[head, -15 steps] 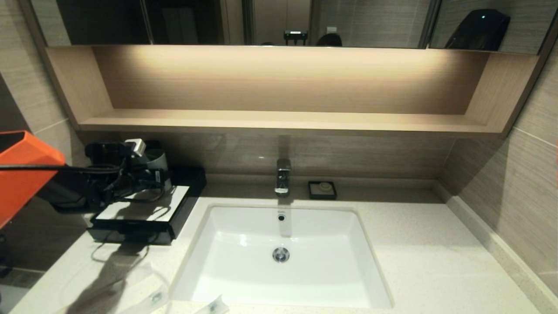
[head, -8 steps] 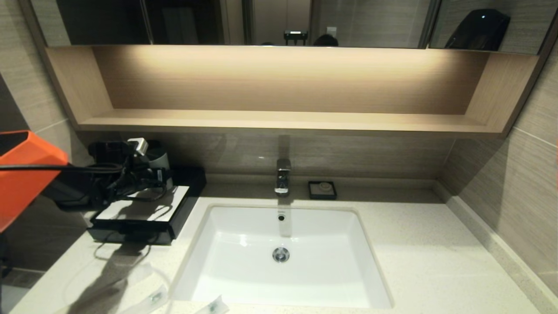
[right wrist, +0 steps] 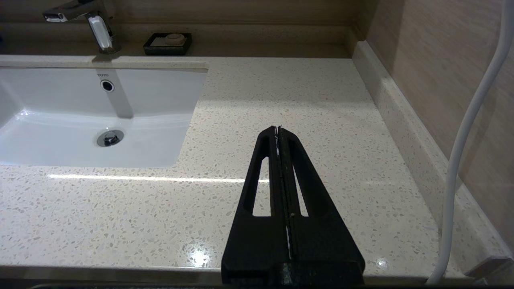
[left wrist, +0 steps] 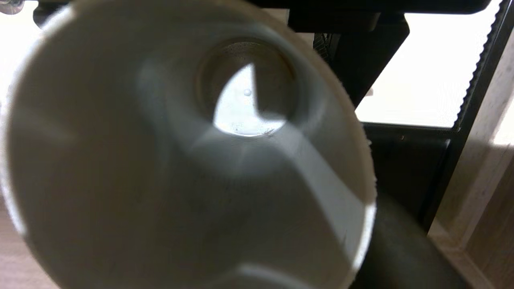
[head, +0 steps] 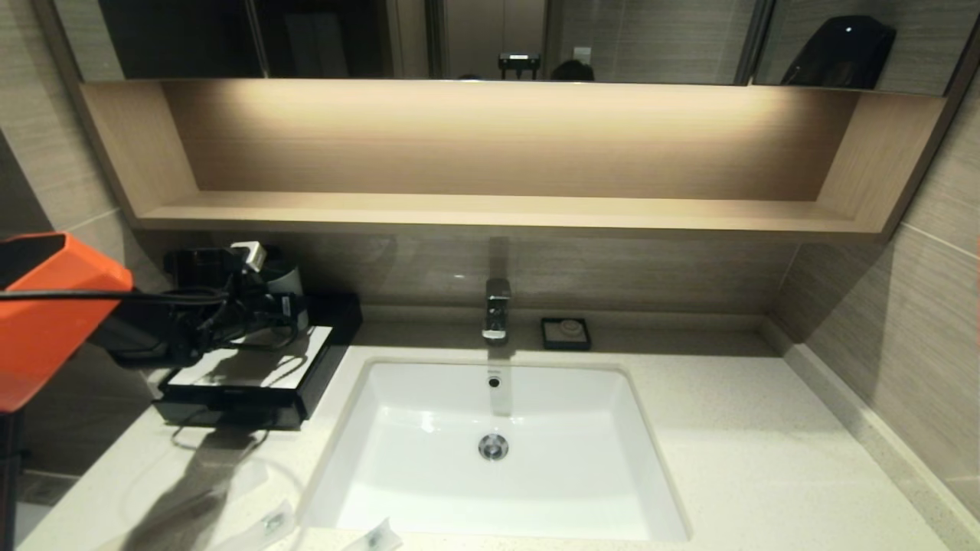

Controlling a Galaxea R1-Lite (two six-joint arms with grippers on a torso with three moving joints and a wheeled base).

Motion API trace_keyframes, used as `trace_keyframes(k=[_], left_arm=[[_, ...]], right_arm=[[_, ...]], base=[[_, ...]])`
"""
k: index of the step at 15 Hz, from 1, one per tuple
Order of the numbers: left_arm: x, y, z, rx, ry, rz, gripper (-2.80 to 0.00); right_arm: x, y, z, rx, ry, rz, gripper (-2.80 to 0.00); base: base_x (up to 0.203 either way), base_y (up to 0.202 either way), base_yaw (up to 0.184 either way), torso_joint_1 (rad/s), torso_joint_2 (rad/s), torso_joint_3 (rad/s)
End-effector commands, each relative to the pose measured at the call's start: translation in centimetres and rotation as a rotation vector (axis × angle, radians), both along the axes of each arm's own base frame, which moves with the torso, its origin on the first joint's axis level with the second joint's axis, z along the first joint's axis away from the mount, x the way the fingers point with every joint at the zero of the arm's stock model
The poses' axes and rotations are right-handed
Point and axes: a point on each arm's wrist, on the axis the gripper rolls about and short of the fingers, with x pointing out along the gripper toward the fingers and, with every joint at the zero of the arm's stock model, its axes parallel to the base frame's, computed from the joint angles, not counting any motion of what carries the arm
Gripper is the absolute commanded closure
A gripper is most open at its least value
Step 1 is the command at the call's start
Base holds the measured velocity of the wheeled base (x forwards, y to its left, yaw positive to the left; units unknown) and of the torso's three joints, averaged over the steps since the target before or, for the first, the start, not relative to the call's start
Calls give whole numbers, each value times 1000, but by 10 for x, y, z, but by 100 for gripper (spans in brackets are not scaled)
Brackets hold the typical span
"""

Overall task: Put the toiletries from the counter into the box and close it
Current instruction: Place the cup on the storage box

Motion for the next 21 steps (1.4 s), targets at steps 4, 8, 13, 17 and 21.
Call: trace_keyframes(k=[4,8,13,17,21], left_arm=[[6,-3,-1,0,-12,-9,0],[11,-3,-3,-2,-18,-9,0],[15,-3,-5,-1,-24,-9,0],[17,-3,-7,-3,-24,-9,0],[17,-7,-8,-5,-21,-18,0]], right_arm=[[0,0,0,0,0,0,0],[0,0,0,0,0,1,0],[0,0,0,0,0,0,0],[0,0,0,0,0,0,0],[0,0,0,0,0,0,0]], base=[[0,0,0,0,0,0],[0,0,0,0,0,0],[0,0,0,0,0,0],[0,0,0,0,0,0],[0,0,0,0,0,0]])
